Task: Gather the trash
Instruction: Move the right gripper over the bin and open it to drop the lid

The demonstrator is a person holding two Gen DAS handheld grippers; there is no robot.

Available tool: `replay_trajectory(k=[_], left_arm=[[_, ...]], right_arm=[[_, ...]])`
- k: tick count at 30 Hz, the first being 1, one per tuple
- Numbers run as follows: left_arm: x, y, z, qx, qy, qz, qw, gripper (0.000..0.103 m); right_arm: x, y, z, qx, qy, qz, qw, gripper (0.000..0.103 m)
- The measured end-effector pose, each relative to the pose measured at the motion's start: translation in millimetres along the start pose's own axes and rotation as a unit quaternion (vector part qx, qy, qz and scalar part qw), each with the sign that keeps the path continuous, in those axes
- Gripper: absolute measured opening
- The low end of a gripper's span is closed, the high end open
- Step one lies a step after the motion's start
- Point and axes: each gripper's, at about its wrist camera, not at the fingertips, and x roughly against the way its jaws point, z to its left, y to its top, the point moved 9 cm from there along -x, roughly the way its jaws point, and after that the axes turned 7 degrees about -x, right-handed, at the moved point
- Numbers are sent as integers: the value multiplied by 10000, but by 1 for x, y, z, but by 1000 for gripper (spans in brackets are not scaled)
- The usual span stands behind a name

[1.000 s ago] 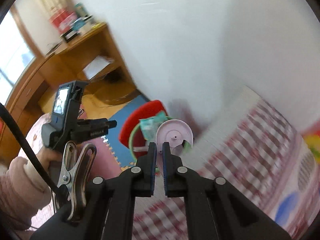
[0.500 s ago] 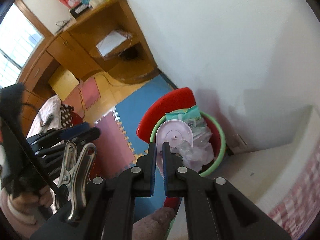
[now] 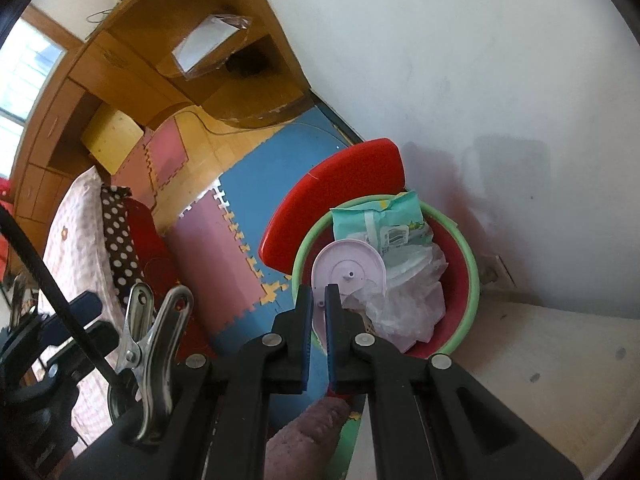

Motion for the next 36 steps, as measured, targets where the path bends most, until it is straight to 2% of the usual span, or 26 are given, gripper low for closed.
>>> replay_trajectory(k=[10,11,13,19,26,36], left_arm=[[-2,0,3,3,23,17,10000,31],[-3,1,4,-10,18,15,10000,31],[-2,0,3,-29,16,15,10000,31],[0,2,-1,-103,9,11,9999,31],[3,8,-16,-341,-68,0,9994,31],[15,10,-39,-695,-154,23,9975,31]], right_arm=[[-12,6,-7,-110,-86,49,9999,7],[-12,6,-7,-148,-76,37,9999,8],[-12,8,-9,-259,-49,24,9996,18],[-1,6,-10,-326,41,-20,9995,19],[25,-4,-6,-233,82,-192,9995,20],[88,-27,2,-278,387,-733,9962,20]])
